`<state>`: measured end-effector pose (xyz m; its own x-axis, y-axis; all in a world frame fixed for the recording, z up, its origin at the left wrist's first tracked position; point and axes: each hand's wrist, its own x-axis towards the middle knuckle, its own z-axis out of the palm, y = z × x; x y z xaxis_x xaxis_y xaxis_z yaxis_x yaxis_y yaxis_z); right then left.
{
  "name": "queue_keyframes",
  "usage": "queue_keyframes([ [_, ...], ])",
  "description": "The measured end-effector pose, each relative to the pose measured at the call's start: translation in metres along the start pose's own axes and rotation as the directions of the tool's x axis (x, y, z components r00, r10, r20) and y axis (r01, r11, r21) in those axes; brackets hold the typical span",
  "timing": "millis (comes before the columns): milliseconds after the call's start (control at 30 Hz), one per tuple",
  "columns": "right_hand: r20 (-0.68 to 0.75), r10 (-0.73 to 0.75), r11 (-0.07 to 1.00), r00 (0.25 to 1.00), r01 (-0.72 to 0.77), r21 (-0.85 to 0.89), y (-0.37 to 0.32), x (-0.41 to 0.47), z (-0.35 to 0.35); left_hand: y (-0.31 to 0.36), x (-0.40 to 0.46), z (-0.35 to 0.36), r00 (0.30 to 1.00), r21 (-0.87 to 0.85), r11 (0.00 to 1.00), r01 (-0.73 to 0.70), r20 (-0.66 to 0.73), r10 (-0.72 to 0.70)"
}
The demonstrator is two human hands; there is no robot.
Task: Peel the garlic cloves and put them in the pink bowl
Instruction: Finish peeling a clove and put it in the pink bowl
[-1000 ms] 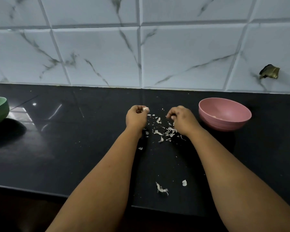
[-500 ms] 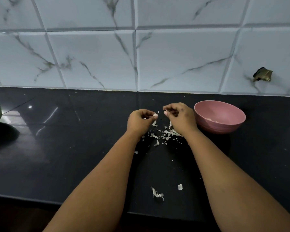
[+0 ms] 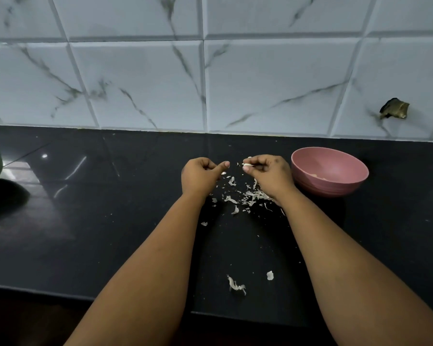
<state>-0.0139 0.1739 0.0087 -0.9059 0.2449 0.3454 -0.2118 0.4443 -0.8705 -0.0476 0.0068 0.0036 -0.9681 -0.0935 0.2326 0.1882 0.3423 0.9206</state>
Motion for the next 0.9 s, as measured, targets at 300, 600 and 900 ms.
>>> queue_keyframes([
  [300, 0.082, -0.124, 0.912, 0.989, 0.146, -0.384, -0.011, 0.001, 0.012, 0.000, 0.000, 0.003, 0.998, 0.257, 0.965, -0.050, -0.010, 0.054],
  [600, 0.159, 0.163, 0.865, 0.974, -0.064, -0.498, -0.008, 0.001, 0.016, 0.004, -0.004, 0.008, 1.000, 0.175, 0.984, -0.029, -0.004, 0.030],
  [900, 0.108, 0.186, 0.850, 0.977, -0.105, -0.516, -0.012, -0.003, 0.023, -0.003, -0.003, 0.010, 0.996, 0.143, 0.987, -0.076, 0.048, 0.070],
])
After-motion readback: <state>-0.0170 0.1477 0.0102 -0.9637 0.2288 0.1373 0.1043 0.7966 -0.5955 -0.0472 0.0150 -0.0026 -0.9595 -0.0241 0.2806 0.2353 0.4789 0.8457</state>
